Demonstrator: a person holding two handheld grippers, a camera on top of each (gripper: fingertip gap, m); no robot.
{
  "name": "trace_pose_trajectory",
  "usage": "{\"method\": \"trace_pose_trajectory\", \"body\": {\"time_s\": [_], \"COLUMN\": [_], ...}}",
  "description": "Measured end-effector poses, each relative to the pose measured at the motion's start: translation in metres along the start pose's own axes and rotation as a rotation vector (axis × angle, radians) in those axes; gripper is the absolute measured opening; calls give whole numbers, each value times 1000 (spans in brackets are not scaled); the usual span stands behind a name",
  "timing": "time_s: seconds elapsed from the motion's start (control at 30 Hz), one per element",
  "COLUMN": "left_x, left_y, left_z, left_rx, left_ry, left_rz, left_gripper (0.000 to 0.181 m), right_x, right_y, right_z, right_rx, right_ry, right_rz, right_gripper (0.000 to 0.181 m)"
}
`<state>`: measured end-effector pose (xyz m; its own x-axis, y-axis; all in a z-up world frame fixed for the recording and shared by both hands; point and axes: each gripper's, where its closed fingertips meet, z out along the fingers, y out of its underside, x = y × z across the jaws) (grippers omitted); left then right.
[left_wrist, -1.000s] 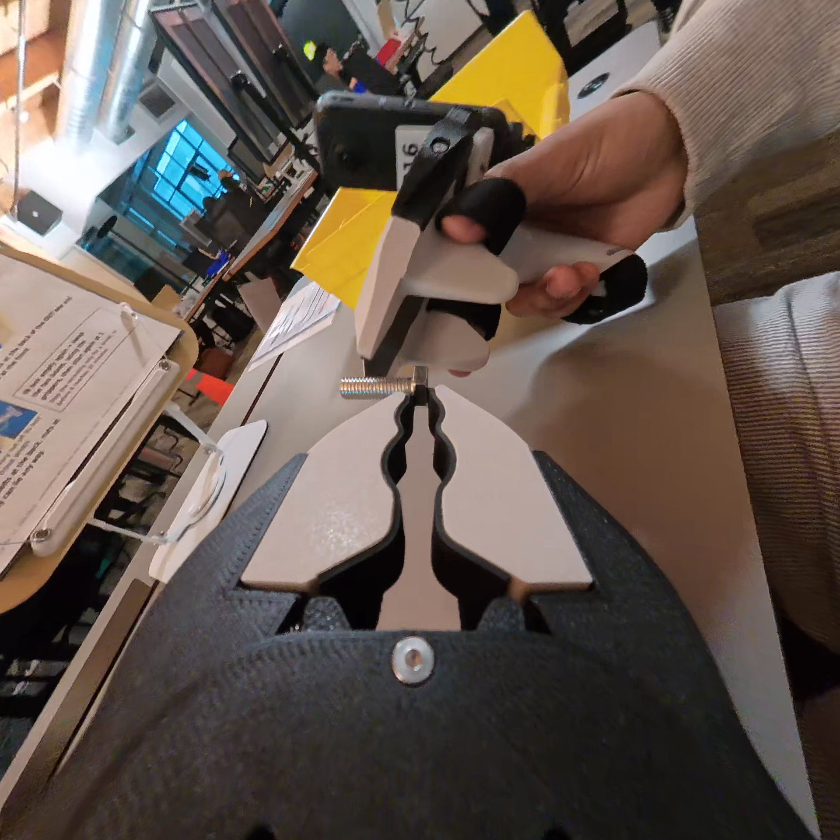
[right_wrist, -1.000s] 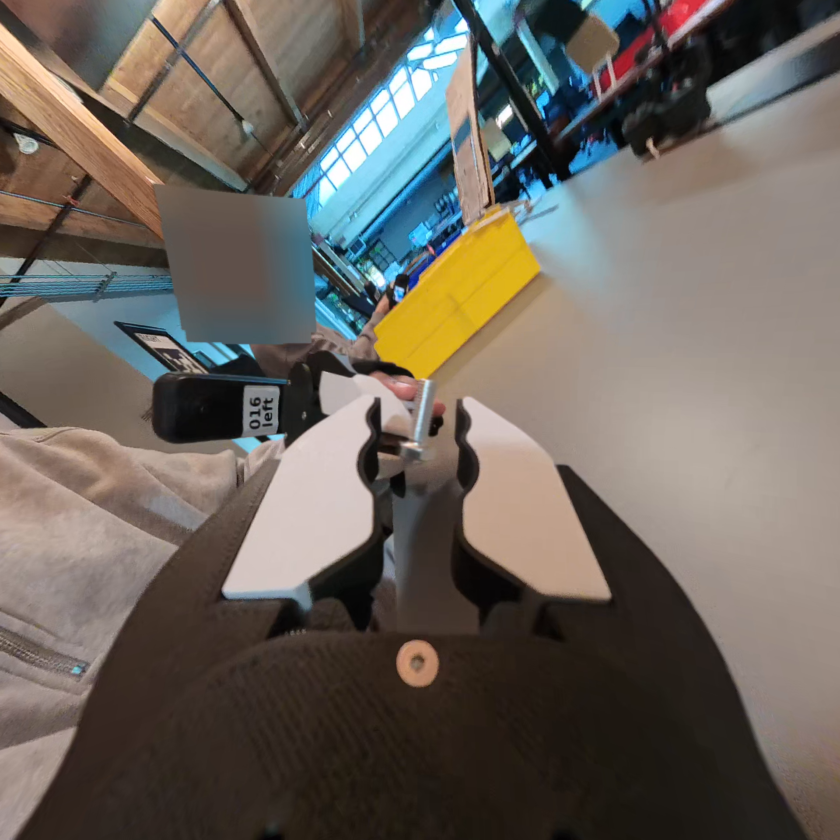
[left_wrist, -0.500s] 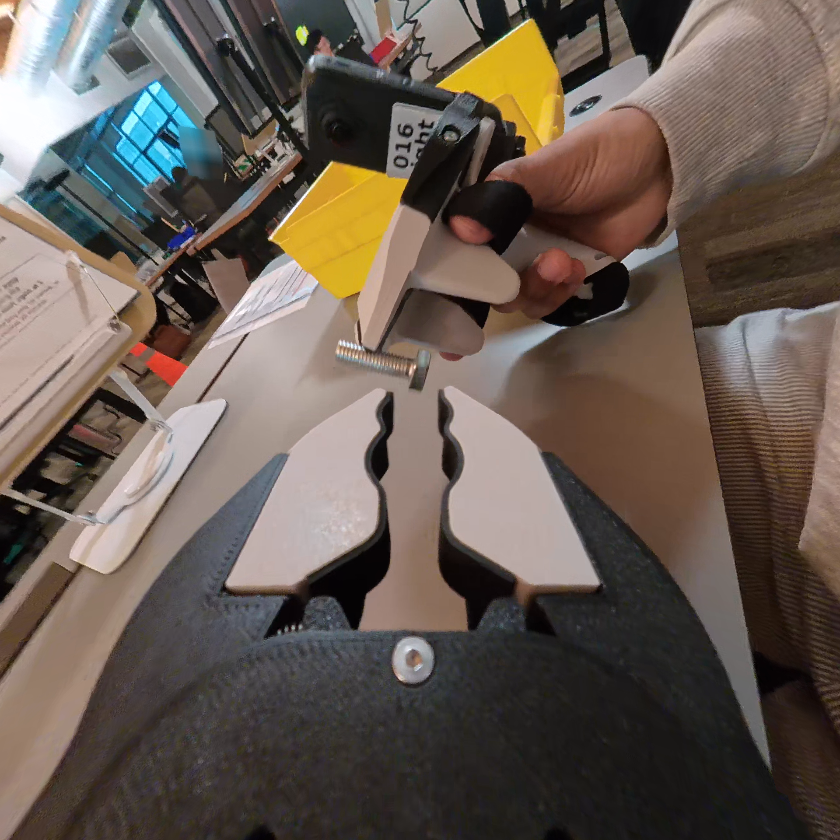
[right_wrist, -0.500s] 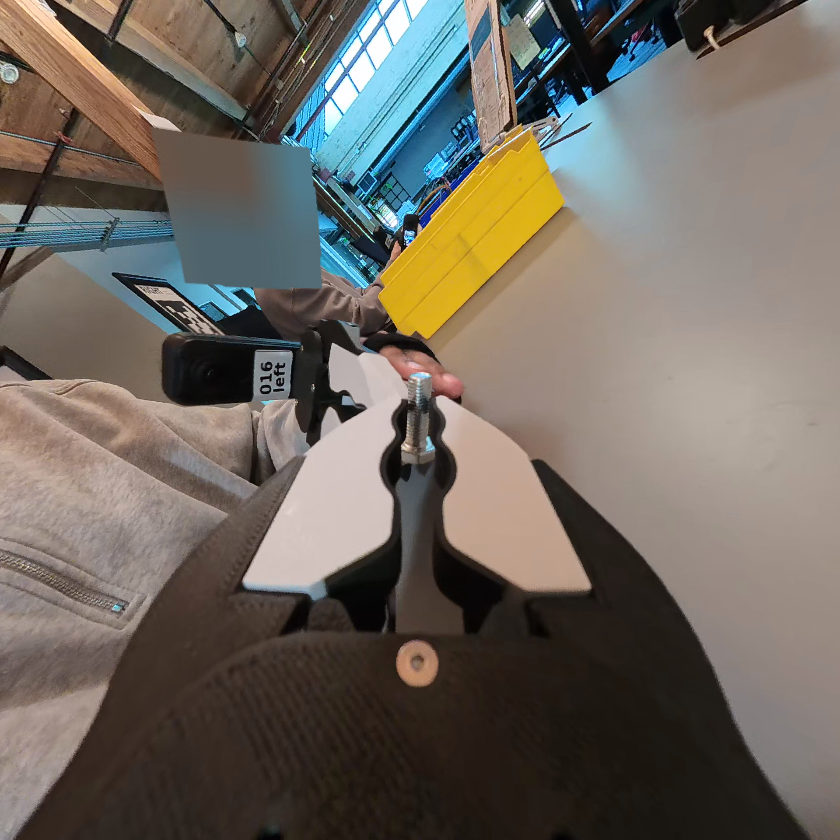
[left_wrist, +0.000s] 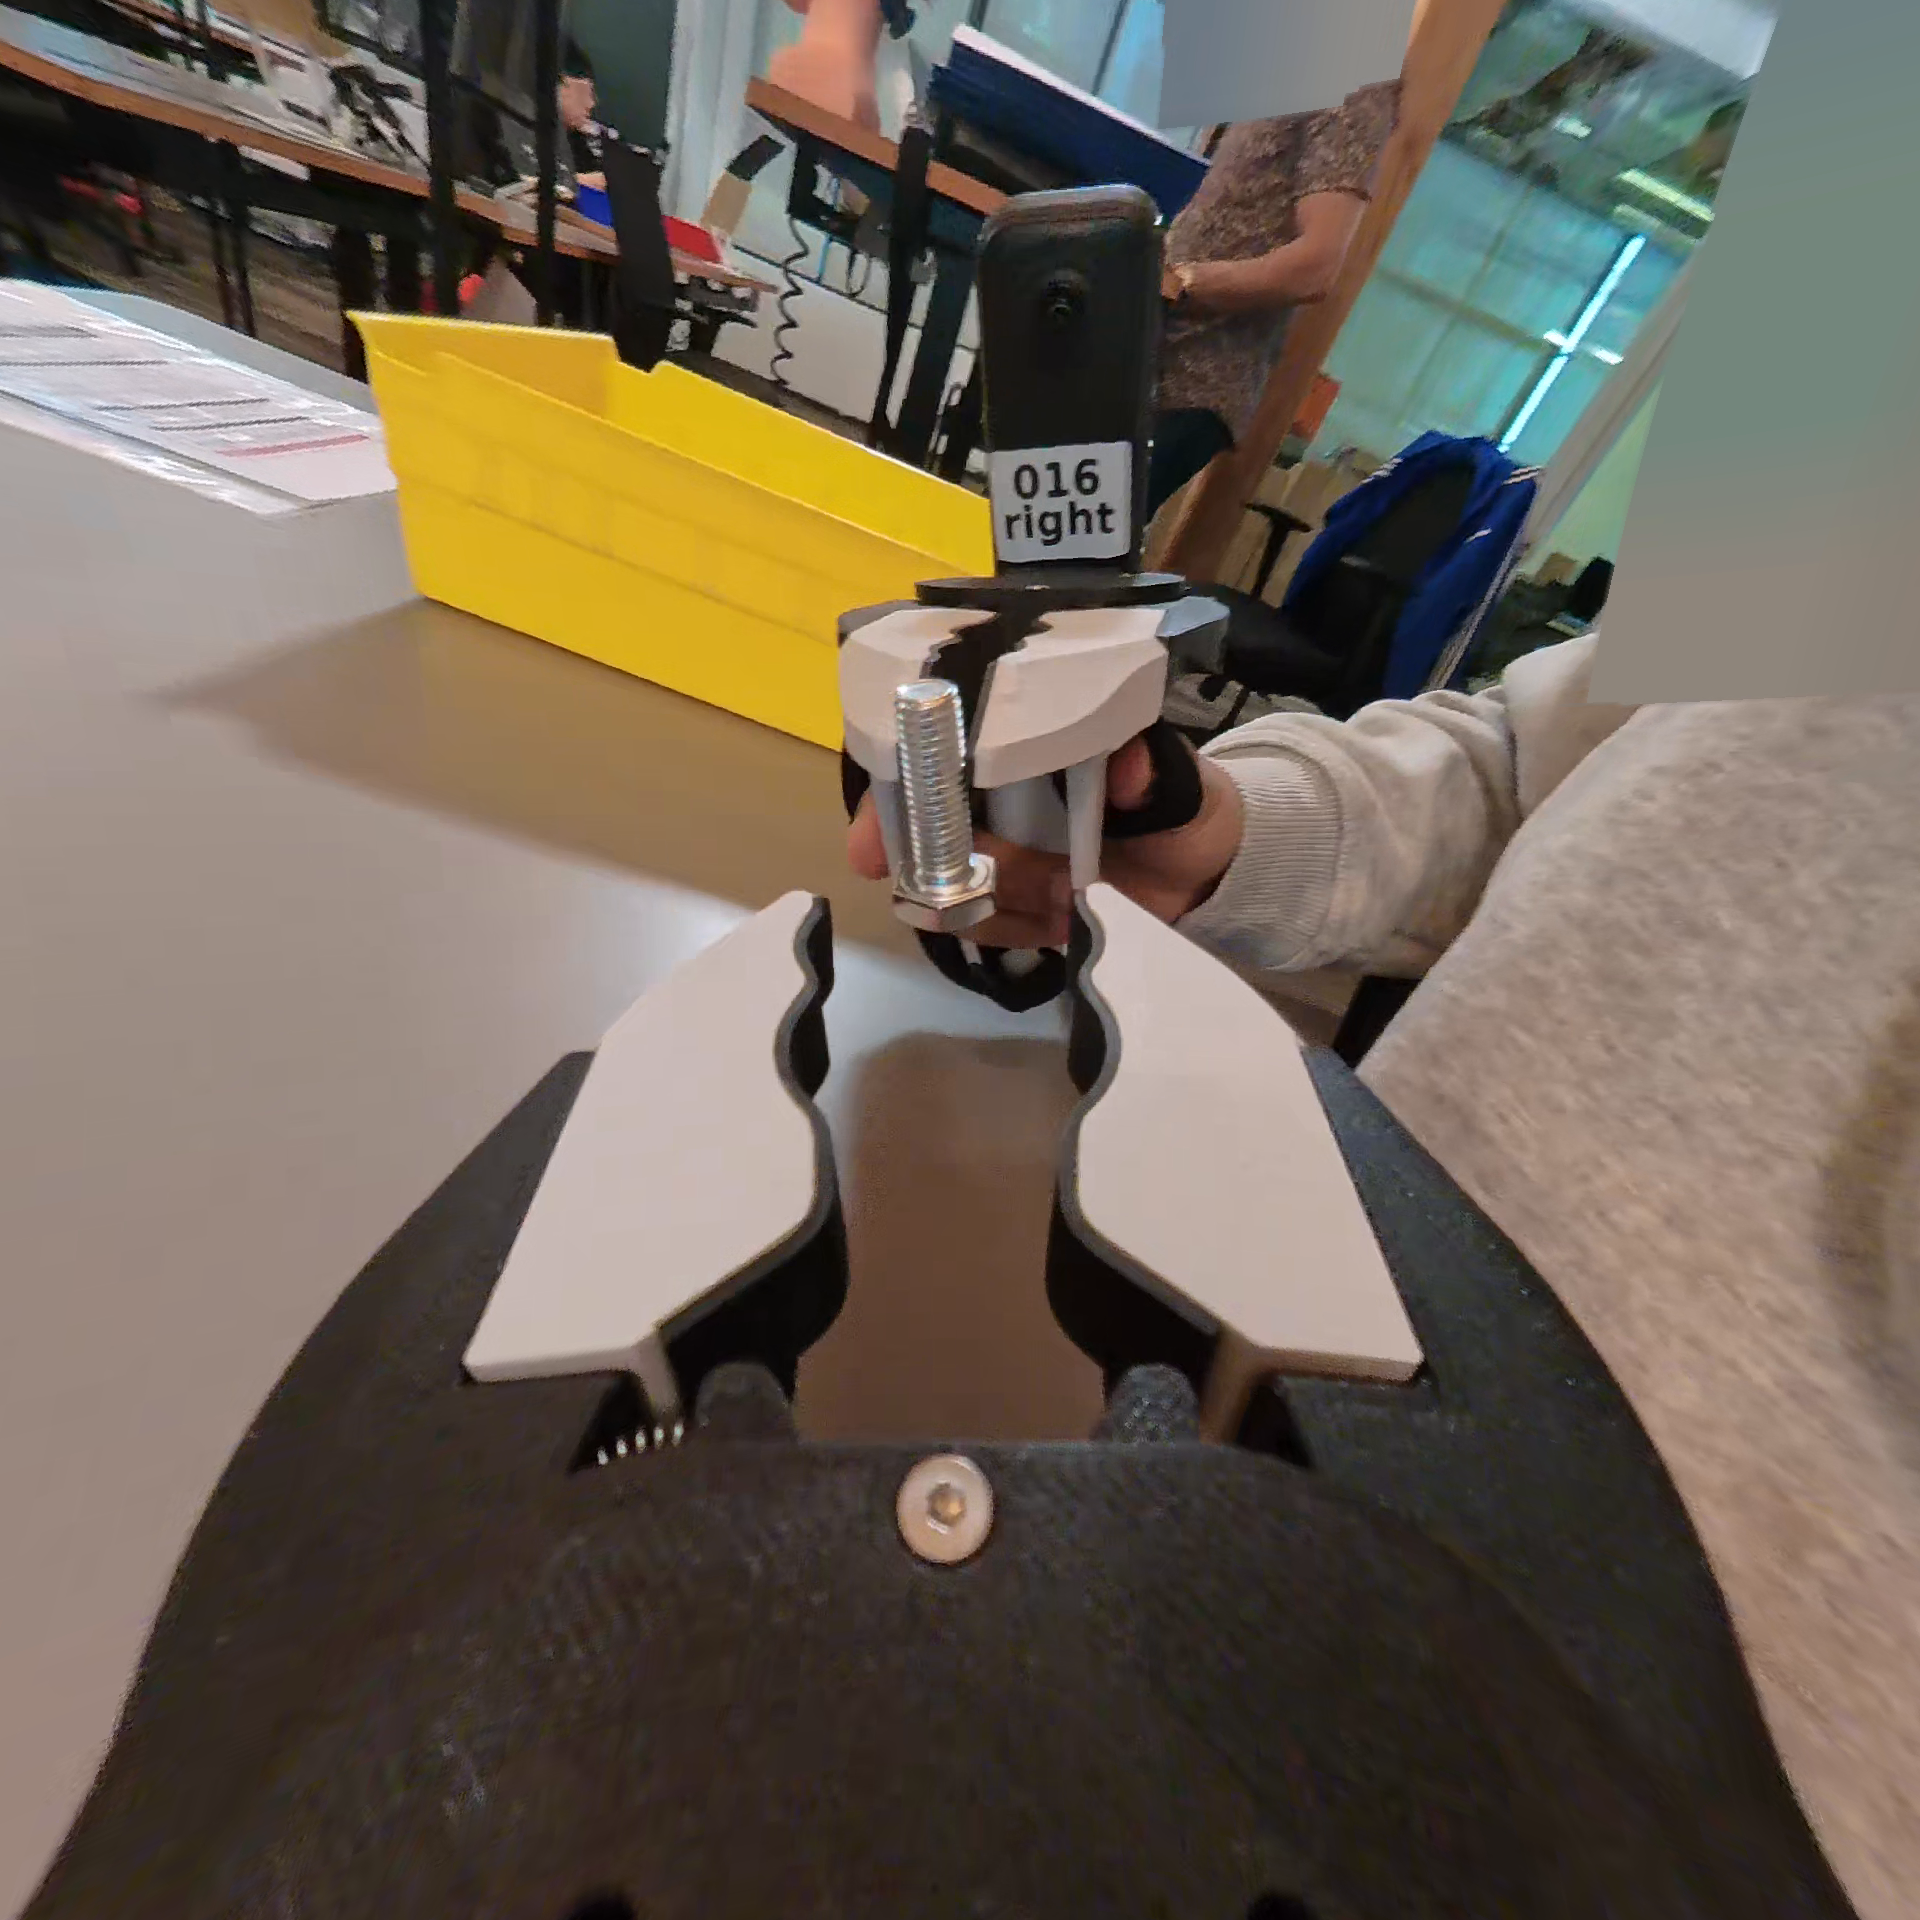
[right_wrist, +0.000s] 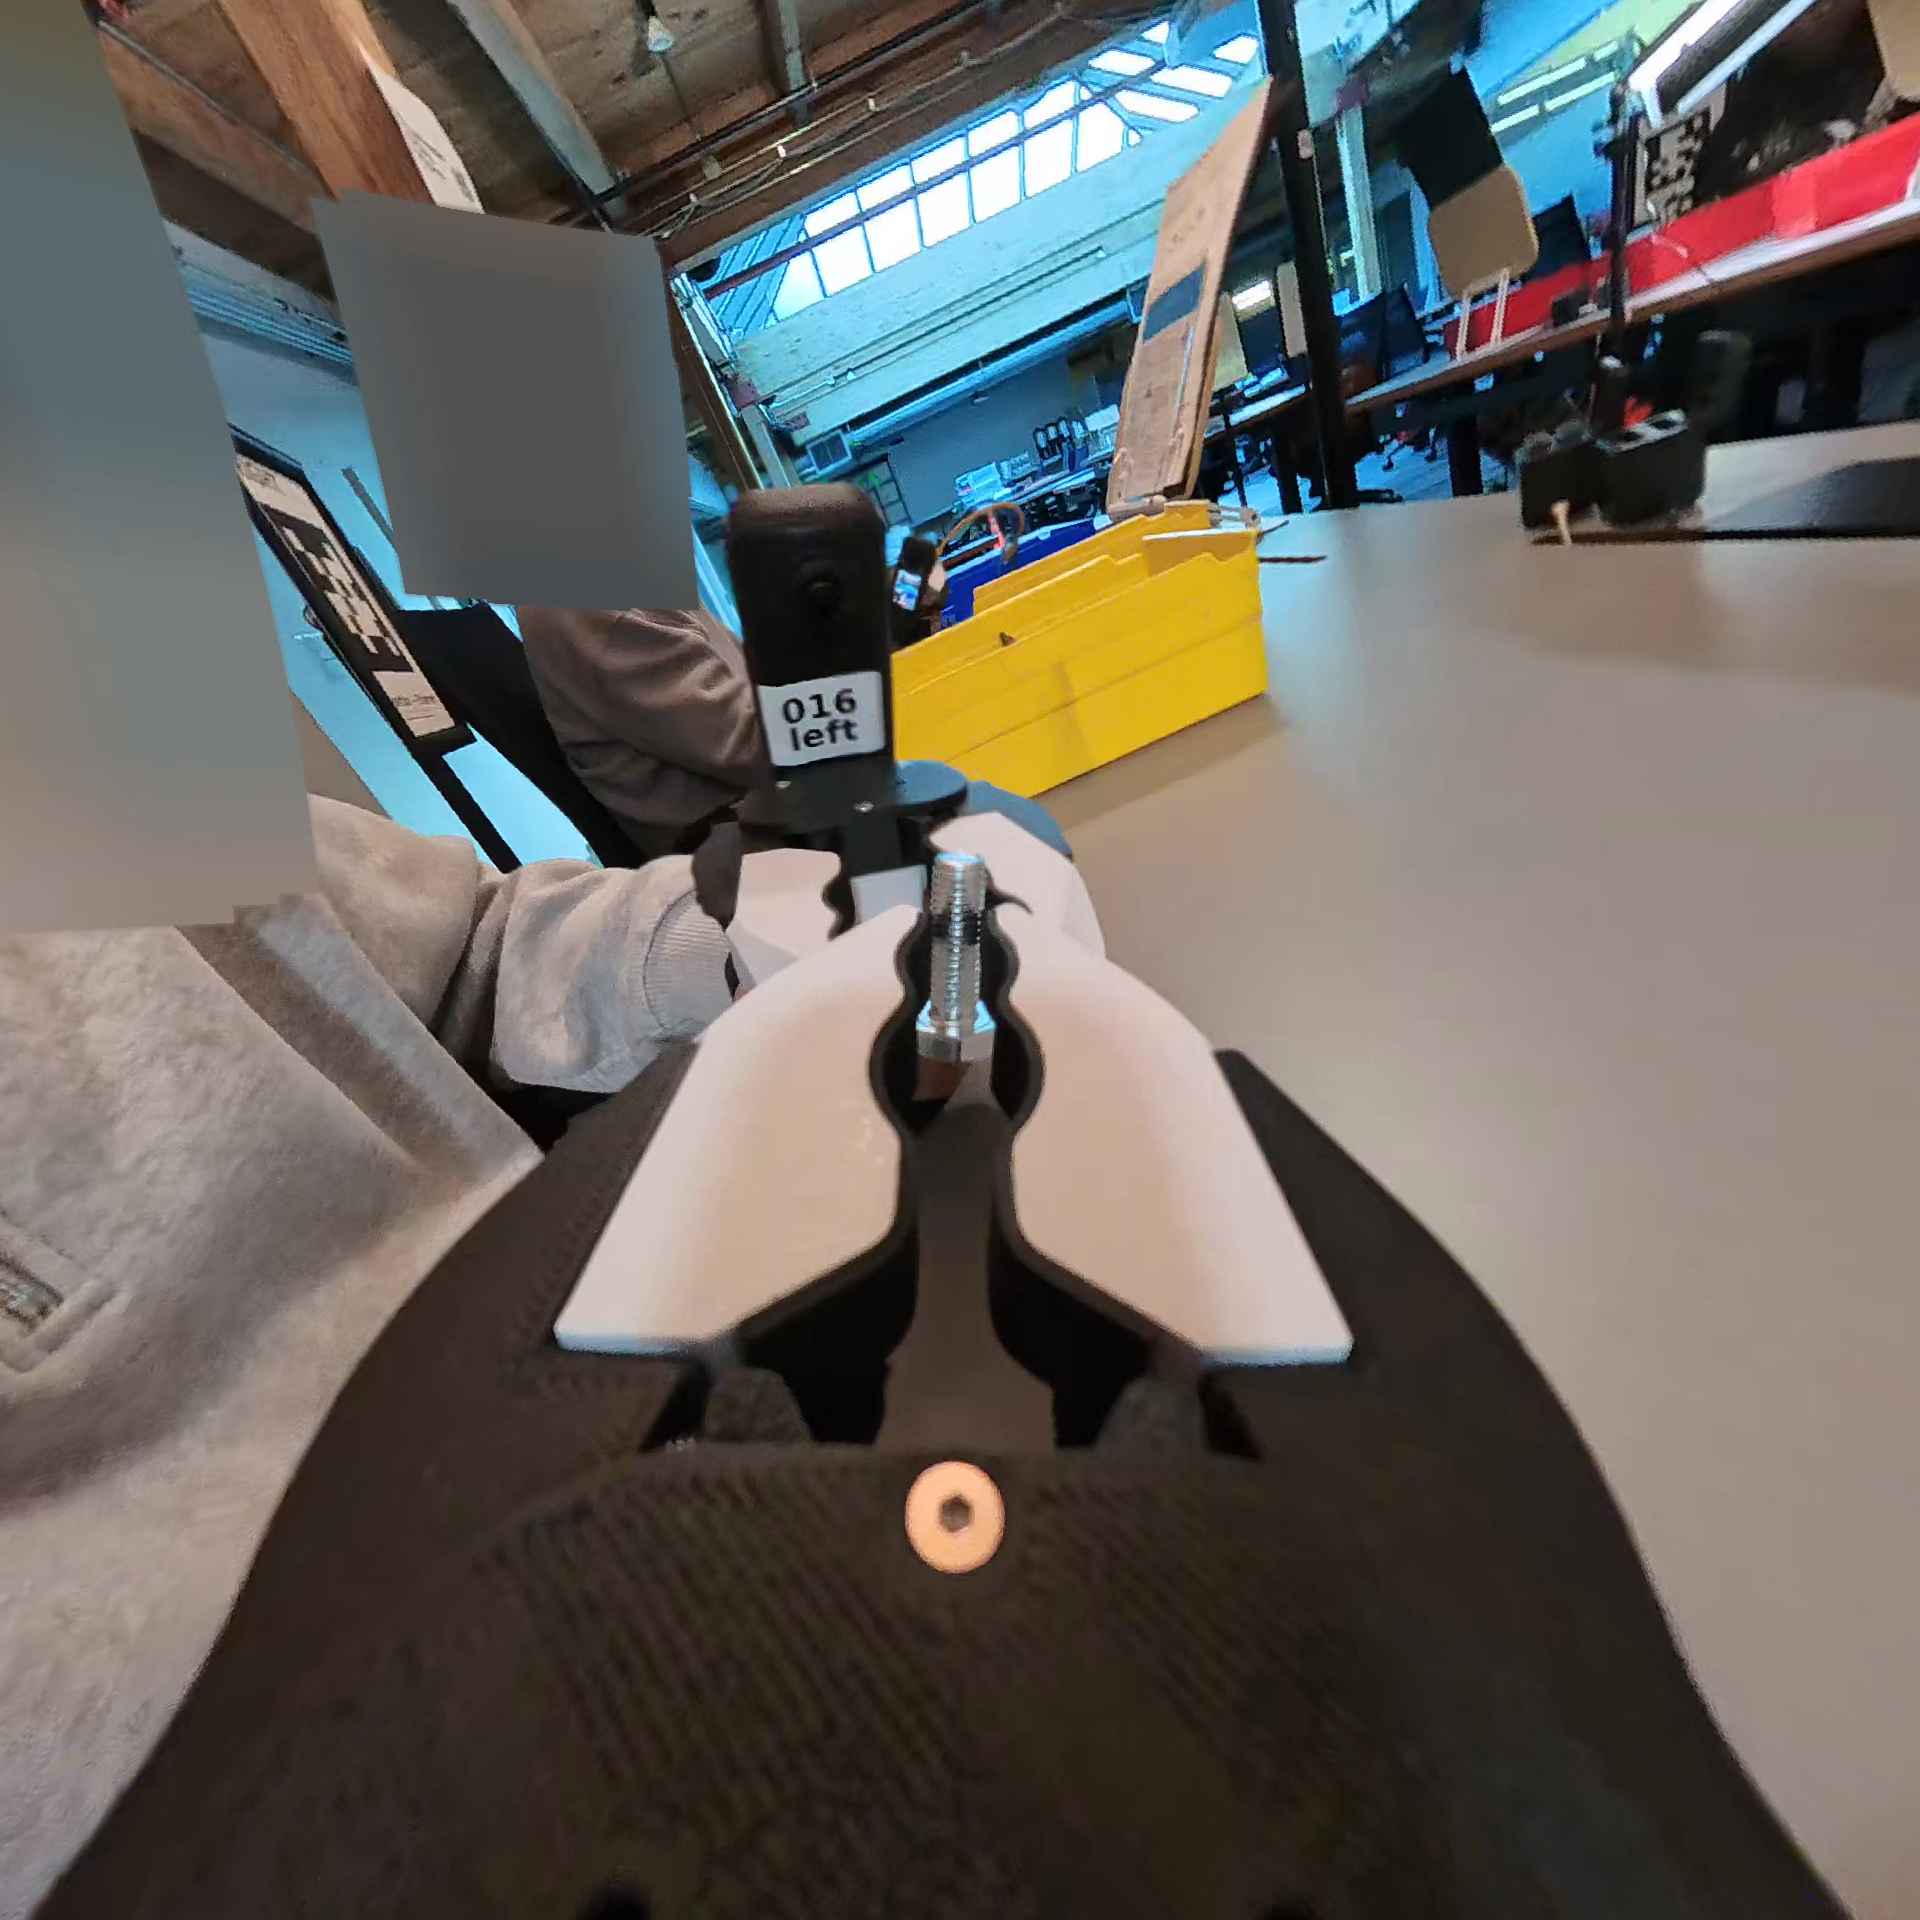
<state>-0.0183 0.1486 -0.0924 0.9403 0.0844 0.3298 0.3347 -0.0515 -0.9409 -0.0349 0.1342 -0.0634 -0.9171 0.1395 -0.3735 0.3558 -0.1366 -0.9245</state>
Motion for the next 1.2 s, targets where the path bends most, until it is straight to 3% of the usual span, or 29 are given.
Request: {"method": "trace_pose_trajectory", "body": {"time_s": [0.2, 0.57, 0.73, 0.9, 1.07, 1.2], "left_x": [2, -1, -10, -11, -5, -3], "left_y": [-4, -10, -12, -5, 2, 1], "left_z": [-1, -5, -9, -5, 1, 2], "left_rx": [53, 86, 92, 51, 1, 5], "left_ry": [2, -23, -64, -80, -80, -88], "left_rz": [20, 29, 28, 47, 105, 136], "left_gripper": [18, 18, 18, 18, 18, 18], "right_x": [-5, -8, 0, -2, -7, -5], "right_y": [1, -6, -16, -8, 1, 3], "right_z": [2, 1, -5, 0, 6, 5], "right_rx": [-1, 50, 96, 47, -16, -39], "right_ry": [-16, -35, 25, 38, 59, 81], "right_rz": [-22, -5, -38, -82, -183, -208], "right_gripper": [9, 9, 26, 28, 27, 10]}}
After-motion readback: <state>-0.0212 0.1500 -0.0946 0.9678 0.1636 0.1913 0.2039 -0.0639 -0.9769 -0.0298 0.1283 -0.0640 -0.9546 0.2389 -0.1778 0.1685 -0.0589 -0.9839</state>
